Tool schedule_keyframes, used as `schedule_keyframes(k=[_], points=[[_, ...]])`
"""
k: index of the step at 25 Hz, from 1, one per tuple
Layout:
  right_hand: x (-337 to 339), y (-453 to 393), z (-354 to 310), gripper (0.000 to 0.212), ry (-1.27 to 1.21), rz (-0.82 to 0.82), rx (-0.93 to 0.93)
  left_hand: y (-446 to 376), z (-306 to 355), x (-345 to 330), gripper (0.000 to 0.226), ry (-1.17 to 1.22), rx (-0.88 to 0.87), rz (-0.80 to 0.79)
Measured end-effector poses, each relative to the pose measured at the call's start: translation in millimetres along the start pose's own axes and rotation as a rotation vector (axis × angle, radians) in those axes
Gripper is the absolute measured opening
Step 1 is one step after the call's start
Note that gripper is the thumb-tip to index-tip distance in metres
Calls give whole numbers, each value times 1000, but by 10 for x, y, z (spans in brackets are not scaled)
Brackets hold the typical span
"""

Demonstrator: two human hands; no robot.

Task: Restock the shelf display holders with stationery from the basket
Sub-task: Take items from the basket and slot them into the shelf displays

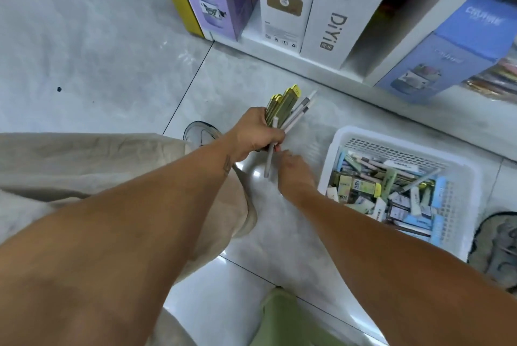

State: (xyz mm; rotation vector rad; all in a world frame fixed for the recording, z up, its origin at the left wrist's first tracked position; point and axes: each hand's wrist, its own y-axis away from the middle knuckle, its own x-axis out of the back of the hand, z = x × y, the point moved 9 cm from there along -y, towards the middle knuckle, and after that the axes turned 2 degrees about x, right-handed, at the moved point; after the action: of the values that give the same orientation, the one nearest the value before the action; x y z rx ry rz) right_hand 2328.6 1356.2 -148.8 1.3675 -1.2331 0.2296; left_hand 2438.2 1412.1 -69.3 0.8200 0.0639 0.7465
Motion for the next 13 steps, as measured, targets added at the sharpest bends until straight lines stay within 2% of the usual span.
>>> schedule_keyframes(k=[2,6,8,13], points=[[-6,-8,-61,45,-7,5,31,-21,-75,-5,19,4,11,-1],[267,66,87,28,-332,-19,-46,80,12,-38,20,0,-9,-15],[588,213,309,17,-480,28,-99,221,213,-120,21,-21,-48,-42],[1761,949,1039,10,-578,190,-118,730,941,-646,18,-116,-203,-252]])
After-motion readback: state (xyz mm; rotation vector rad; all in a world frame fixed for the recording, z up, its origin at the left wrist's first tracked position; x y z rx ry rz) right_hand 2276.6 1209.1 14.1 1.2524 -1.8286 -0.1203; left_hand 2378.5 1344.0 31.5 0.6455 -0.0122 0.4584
